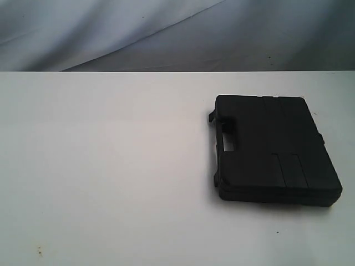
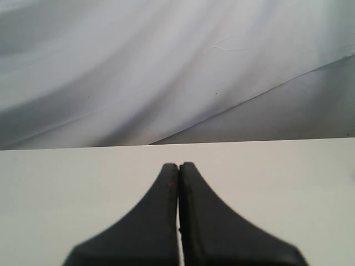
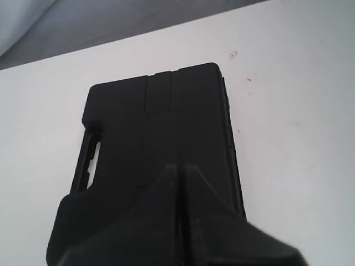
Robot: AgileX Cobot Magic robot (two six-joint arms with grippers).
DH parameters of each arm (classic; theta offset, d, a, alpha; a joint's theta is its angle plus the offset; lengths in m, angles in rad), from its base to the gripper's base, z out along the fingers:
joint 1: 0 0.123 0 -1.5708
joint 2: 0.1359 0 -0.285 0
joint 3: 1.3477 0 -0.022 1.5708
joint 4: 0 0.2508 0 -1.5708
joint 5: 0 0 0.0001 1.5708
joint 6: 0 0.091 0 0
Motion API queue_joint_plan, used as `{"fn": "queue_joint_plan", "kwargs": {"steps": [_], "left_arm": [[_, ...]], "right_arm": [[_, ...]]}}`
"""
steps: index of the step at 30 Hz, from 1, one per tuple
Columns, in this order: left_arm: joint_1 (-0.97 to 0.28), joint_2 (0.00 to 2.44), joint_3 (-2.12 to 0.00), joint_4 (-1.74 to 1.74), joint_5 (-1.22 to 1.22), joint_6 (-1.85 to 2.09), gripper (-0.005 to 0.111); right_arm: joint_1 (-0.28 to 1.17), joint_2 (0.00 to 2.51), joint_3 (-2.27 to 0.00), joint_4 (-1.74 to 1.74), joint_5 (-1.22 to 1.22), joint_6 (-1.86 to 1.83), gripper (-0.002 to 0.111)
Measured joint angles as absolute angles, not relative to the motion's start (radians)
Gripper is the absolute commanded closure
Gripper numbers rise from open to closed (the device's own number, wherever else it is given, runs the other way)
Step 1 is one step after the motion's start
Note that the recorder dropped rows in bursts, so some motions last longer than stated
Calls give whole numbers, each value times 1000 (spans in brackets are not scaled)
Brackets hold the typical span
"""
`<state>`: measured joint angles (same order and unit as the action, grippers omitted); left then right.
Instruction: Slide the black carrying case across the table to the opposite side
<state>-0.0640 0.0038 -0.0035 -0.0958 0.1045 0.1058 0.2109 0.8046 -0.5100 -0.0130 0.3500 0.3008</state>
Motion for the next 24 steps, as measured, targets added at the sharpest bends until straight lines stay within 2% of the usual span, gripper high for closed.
{"fn": "queue_joint_plan", "kwargs": {"steps": [13, 24], "left_arm": [[-64, 4, -4, -96, 104, 106, 106], [-64, 4, -4, -96, 104, 106, 106]], "right_arm": [[211, 588, -259, 0, 110, 193, 108], [211, 334, -133, 0, 48, 170, 108]]}}
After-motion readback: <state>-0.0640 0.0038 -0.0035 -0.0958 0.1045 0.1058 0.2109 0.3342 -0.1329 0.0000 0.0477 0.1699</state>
